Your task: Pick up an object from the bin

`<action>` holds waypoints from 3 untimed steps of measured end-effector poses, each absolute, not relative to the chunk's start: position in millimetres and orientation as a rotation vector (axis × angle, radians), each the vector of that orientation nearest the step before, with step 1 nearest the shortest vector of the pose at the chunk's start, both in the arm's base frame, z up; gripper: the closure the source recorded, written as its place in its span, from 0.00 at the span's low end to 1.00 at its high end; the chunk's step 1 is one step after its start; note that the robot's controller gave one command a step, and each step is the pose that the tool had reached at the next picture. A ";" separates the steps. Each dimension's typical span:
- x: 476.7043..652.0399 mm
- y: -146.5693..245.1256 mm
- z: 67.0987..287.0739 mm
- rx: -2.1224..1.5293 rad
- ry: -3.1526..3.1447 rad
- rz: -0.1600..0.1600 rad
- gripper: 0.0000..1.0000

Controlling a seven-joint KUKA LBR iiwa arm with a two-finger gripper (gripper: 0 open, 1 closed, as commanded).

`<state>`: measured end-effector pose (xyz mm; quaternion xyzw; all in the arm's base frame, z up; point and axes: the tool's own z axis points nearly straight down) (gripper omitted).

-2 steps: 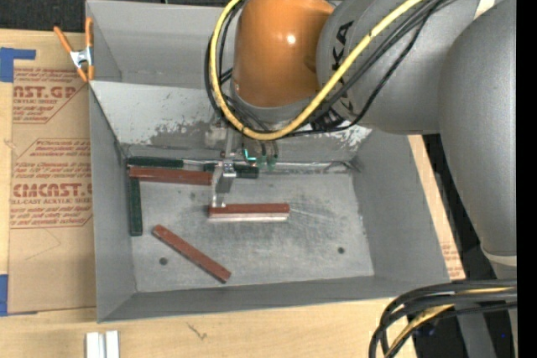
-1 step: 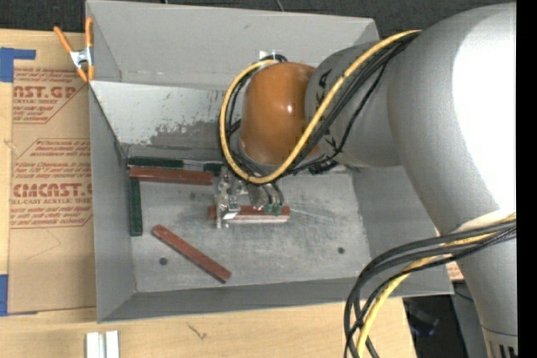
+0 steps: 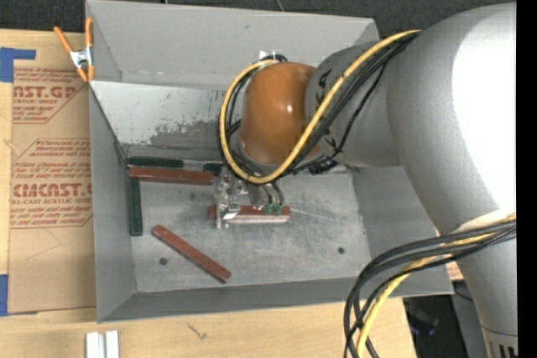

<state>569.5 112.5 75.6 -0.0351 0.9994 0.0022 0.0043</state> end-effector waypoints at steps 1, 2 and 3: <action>572.4 104.3 199.6 -0.163 3.135 0.002 1.00; 572.2 104.3 199.4 -0.163 3.135 0.002 1.00; 592.1 76.7 319.0 -0.772 3.036 -0.001 1.00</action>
Offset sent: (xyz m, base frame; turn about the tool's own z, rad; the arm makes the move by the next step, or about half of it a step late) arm 0.0000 0.0000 0.0000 0.0000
